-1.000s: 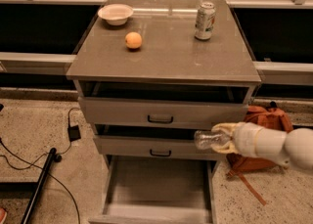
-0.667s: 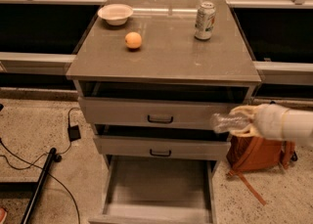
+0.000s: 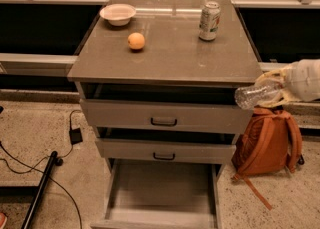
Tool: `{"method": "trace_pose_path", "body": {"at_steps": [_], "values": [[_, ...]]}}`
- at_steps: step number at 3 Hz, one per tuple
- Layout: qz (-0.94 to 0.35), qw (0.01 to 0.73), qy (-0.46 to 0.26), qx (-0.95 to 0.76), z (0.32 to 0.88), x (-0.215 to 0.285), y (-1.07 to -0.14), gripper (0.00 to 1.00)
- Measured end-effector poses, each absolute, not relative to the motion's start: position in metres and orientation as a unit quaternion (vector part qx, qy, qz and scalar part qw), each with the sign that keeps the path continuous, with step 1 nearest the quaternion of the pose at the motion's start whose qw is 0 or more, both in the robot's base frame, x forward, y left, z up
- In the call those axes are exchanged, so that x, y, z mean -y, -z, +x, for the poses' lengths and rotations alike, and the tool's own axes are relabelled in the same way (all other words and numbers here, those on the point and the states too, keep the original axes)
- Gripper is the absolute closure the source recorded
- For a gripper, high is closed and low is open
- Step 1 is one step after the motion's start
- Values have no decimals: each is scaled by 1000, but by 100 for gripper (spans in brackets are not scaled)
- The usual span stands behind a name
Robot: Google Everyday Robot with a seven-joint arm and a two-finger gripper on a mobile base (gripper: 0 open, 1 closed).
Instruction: Pick water bottle from bottom drawer and place on counter
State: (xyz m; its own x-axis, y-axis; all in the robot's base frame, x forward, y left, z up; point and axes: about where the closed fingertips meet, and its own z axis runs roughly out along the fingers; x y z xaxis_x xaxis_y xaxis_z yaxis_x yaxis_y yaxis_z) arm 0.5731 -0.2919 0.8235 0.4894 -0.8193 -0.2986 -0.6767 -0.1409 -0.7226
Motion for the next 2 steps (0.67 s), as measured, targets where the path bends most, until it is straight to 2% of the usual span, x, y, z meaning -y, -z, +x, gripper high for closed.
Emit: {"method": "trace_pose_path", "body": {"at_steps": [1, 2], "values": [[-794, 405, 99, -443, 568, 285, -881, 100], [-806, 422, 99, -403, 567, 276, -925, 100]]}}
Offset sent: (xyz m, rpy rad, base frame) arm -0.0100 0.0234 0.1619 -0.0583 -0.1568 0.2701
